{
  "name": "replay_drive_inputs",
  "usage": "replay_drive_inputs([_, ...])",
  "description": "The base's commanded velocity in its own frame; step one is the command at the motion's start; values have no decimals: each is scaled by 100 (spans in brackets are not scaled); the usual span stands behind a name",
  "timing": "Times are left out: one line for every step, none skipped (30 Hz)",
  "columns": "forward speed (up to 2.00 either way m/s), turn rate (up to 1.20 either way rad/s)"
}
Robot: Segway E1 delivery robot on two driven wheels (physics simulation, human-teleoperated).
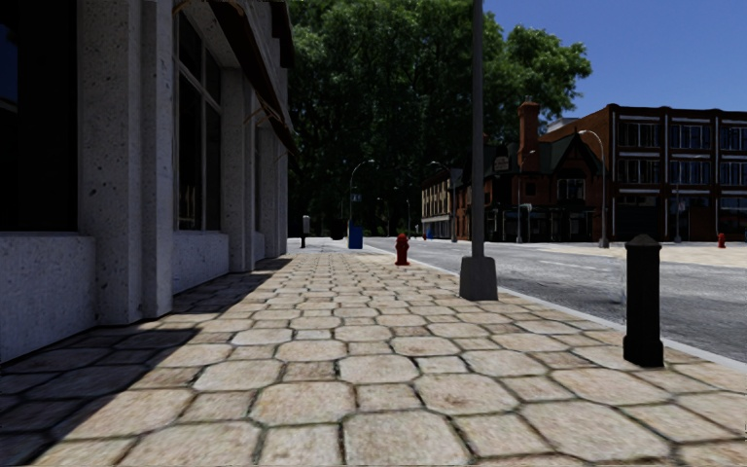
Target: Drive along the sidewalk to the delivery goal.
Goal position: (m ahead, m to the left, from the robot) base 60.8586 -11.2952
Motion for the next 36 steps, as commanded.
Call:
replay_drive_inputs([200,43])
replay_drive_inputs([200,43])
replay_drive_inputs([200,43])
replay_drive_inputs([200,43])
replay_drive_inputs([200,43])
replay_drive_inputs([200,43])
replay_drive_inputs([200,43])
replay_drive_inputs([200,43])
replay_drive_inputs([200,43])
replay_drive_inputs([200,43])
replay_drive_inputs([200,43])
replay_drive_inputs([200,43])
replay_drive_inputs([200,43])
replay_drive_inputs([200,43])
replay_drive_inputs([200,0])
replay_drive_inputs([200,0])
replay_drive_inputs([200,0])
replay_drive_inputs([200,0])
replay_drive_inputs([200,0])
replay_drive_inputs([200,0])
replay_drive_inputs([200,0])
replay_drive_inputs([200,0])
replay_drive_inputs([200,0])
replay_drive_inputs([200,0])
replay_drive_inputs([200,0])
replay_drive_inputs([200,0])
replay_drive_inputs([200,0])
replay_drive_inputs([200,0])
replay_drive_inputs([200,0])
replay_drive_inputs([200,0])
replay_drive_inputs([200,0])
replay_drive_inputs([200,0])
replay_drive_inputs([200,0])
replay_drive_inputs([200,0])
replay_drive_inputs([200,0])
replay_drive_inputs([200,0])
